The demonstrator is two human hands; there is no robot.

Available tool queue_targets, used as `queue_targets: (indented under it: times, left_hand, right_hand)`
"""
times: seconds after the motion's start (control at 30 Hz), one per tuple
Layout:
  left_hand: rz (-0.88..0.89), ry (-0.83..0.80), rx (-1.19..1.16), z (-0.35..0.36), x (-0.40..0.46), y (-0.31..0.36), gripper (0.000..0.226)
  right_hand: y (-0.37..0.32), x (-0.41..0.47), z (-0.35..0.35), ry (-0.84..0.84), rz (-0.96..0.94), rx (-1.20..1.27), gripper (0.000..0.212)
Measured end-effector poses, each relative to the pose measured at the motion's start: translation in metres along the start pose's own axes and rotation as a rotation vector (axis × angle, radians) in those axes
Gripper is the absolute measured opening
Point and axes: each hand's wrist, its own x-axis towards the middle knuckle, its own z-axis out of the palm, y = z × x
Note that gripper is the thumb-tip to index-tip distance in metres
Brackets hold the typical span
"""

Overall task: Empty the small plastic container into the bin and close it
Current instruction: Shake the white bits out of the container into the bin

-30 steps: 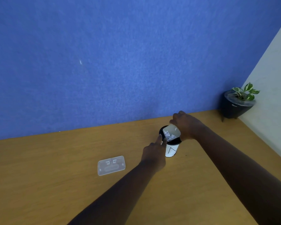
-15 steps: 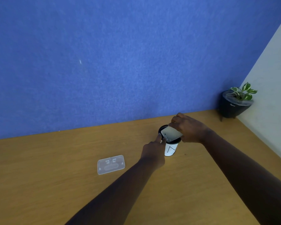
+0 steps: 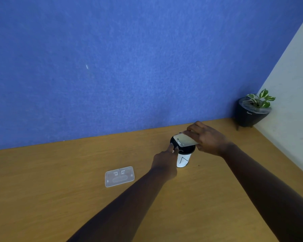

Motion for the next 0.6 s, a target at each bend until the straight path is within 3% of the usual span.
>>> queue_targets:
  times: [0.4, 0.6]
  left_hand:
    - [0.012, -0.022, 0.018, -0.004, 0.001, 0.0, 0.076]
    - [0.026, -0.037, 0.05, -0.006, 0.002, 0.0, 0.076]
  right_hand:
    - [-0.003, -0.005, 0.007, 0.031, -0.012, -0.053, 0.073]
    - [-0.007, -0.013, 0.018, 0.175, -0.01, -0.017, 0.06]
